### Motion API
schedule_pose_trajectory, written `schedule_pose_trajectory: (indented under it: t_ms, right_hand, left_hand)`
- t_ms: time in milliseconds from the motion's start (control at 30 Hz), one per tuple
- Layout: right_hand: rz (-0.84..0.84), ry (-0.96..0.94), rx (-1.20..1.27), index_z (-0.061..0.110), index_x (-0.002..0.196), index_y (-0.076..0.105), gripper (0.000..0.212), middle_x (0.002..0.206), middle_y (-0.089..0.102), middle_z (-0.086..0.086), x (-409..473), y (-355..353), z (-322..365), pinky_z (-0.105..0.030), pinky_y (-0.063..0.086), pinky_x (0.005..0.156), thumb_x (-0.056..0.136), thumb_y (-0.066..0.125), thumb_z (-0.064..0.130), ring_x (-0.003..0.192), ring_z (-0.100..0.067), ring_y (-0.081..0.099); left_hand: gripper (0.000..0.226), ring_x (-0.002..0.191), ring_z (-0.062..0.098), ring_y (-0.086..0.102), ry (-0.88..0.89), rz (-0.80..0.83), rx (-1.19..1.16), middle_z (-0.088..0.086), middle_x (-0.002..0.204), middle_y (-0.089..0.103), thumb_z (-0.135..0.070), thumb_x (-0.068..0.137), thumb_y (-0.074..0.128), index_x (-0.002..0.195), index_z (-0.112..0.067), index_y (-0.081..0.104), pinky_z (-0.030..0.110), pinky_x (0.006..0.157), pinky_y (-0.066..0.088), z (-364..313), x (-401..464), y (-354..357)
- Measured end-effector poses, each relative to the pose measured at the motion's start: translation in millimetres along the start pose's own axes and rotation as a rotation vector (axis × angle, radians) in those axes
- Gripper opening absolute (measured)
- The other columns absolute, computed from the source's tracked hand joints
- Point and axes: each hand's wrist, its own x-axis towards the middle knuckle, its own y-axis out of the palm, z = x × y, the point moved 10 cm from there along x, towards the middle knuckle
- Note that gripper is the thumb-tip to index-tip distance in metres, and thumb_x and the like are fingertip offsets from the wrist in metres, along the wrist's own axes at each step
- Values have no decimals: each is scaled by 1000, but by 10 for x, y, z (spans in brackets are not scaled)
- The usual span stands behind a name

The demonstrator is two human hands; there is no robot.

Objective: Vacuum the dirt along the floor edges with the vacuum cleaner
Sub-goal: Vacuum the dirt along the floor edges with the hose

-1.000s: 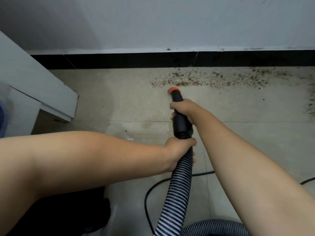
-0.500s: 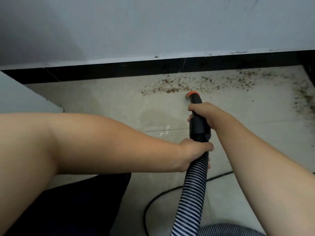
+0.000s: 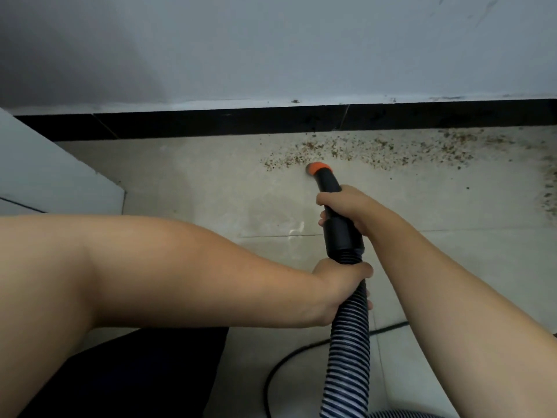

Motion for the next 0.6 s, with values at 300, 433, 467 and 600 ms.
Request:
schedule_pose_trajectory:
  t_ms: [300,433,467,600]
  right_hand:
    - [137,-55,-81,7,114,44,32,65,60,-8,28,680,184,-28,51,49,86,59,12,46,-17,62]
    - [146,-73,-80,5,114,44,31,66,59,-9,38,754,242,-29,52,52,87,58,11,47,-18,61]
    - [132,-69,-82,4,114,44,31,66,59,-9,41,710,244,-30,52,53,87,58,10,48,-18,61]
    - [39,-35,-63,5,114,42,30,69,59,-11,26,316,172,-29,51,53,88,57,11,53,-21,62]
  left_hand:
    - [16,53,23,58,21,-117,-85,12,71,56,-11,88,61,98,-2,52,32,57,54,56,-112,-460]
    - [16,51,22,58,32,-127,-78,12,70,56,-11,89,60,98,-1,52,31,55,54,19,-116,-528]
    - [16,51,22,58,35,-118,-67,12,70,56,-11,89,60,99,-1,52,31,55,54,1,-108,-507]
    - [19,53,22,58,27,-54,4,11,71,57,-13,89,62,100,-2,52,31,56,54,-55,-56,-261]
